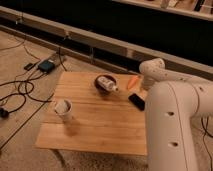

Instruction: Push the eraser across the table

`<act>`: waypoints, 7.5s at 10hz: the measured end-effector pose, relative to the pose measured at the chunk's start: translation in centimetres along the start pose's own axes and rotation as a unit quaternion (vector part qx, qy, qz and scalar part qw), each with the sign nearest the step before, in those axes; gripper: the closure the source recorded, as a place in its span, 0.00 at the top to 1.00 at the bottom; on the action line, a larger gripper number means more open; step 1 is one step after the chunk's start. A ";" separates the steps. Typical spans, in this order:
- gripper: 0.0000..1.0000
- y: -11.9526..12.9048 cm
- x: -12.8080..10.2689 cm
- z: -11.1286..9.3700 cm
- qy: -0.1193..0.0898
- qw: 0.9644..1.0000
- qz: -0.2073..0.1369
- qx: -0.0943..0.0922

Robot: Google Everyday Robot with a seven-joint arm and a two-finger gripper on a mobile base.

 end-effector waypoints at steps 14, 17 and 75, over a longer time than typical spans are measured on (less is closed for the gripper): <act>0.65 -2.3 9.1 -1.2 0.040 0.996 -0.081 -0.010; 0.65 -1.2 11.6 -2.5 0.052 0.992 -0.108 -0.031; 0.65 14.1 24.9 -5.5 0.146 0.931 -0.273 -0.194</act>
